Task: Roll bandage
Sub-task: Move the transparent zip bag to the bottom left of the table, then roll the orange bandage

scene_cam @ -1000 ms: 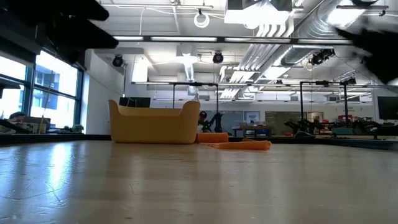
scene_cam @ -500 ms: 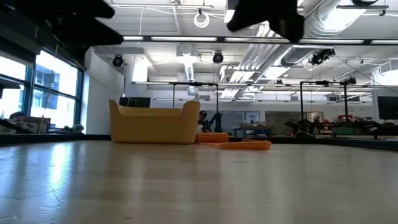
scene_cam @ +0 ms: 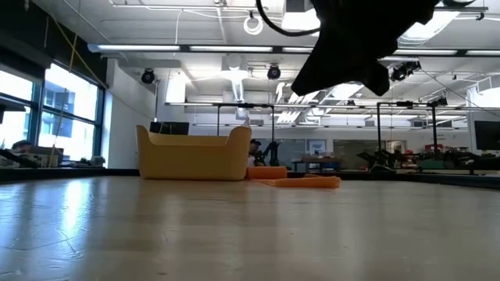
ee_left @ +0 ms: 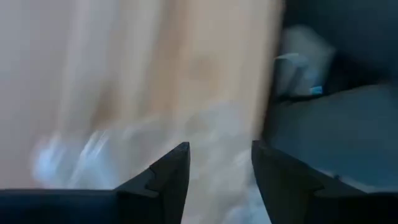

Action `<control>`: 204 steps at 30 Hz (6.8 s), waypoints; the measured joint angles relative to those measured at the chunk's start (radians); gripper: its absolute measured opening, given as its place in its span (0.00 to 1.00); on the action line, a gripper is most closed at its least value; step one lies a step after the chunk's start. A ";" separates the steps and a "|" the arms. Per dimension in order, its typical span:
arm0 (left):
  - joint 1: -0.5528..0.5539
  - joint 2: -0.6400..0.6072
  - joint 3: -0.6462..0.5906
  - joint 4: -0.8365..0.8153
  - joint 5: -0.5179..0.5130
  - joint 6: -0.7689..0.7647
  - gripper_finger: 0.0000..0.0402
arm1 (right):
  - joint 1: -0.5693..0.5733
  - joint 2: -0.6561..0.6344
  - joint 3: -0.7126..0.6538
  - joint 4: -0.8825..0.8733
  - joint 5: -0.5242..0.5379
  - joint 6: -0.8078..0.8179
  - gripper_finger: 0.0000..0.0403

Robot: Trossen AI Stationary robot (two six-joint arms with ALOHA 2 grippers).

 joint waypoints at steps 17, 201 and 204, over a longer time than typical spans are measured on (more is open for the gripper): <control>0.243 0.046 -0.132 -0.340 -0.267 -0.170 0.33 | -0.001 0.000 -0.046 0.163 -0.030 -0.123 0.02; 0.471 -0.051 -0.037 0.492 -0.986 0.946 0.33 | -0.811 -0.390 -0.238 0.205 -0.329 -0.818 0.00; 0.415 -0.051 -0.037 0.703 -0.981 1.218 0.33 | -0.698 -0.498 -0.238 0.199 -0.287 -0.925 0.00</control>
